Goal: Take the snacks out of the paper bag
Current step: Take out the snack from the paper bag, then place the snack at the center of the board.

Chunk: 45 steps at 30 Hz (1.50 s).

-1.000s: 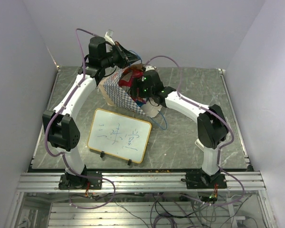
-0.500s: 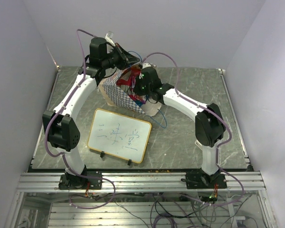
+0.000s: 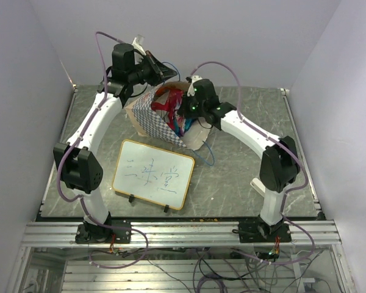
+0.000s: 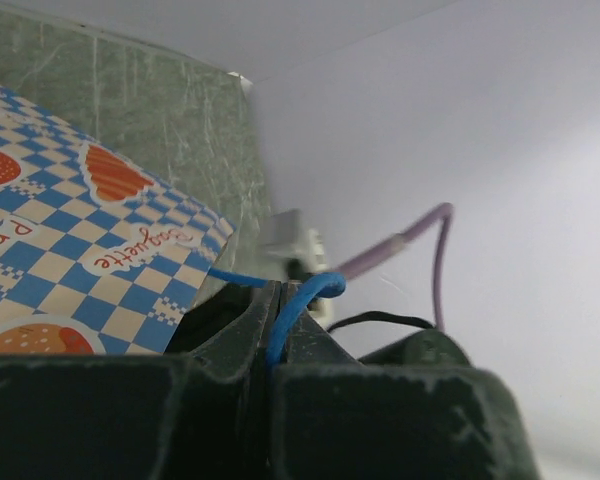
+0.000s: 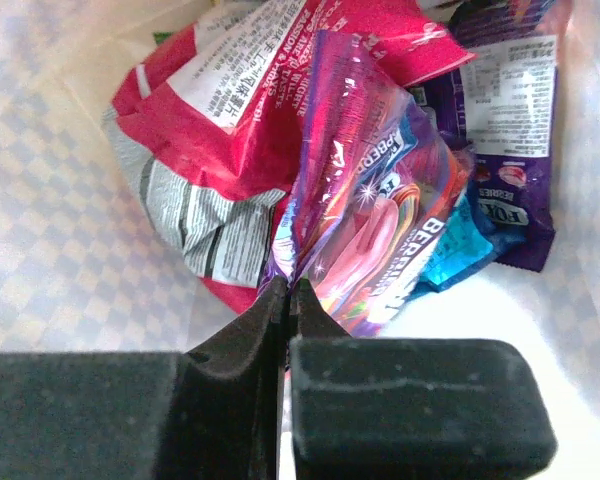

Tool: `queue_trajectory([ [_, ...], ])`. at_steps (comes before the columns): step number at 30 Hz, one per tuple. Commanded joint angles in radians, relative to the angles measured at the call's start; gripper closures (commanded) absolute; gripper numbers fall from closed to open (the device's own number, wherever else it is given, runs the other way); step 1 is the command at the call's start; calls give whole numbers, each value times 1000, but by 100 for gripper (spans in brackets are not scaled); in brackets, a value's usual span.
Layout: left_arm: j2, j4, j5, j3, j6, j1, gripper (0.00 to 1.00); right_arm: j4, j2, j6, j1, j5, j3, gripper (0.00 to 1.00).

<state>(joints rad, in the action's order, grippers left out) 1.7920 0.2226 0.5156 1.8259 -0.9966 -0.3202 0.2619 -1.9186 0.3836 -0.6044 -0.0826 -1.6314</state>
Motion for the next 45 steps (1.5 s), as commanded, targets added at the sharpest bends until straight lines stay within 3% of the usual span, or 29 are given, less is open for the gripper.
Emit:
queue_trajectory([
  [1, 6, 12, 41, 34, -6, 20, 93, -32, 124, -7, 23, -36, 26, 100],
  [10, 52, 30, 30, 30, -27, 23, 93, -55, 339, 20, 50, -144, 135, 100],
  [13, 56, 11, 51, 9, -55, 29, 93, 5, 401, 6, 56, -157, 109, 100],
  [22, 33, -12, 66, -7, -76, 31, 93, 254, 625, -95, 83, 173, 79, 100],
  [29, 28, -16, 62, 3, -58, 31, 93, 433, 765, -126, 95, 568, 163, 100],
  [31, 27, 10, 46, 14, -34, 30, 93, 487, 775, -111, 104, 650, 187, 100],
  [36, 21, 86, 5, 59, 26, 27, 93, 601, 729, -77, 224, 674, 249, 100],
  [41, 13, 140, -29, 69, 75, 10, 93, 641, 615, -90, 374, 597, 317, 100],
  [45, 21, 271, -84, 135, 149, -19, 93, 606, 532, -107, 411, 570, 362, 100],
])
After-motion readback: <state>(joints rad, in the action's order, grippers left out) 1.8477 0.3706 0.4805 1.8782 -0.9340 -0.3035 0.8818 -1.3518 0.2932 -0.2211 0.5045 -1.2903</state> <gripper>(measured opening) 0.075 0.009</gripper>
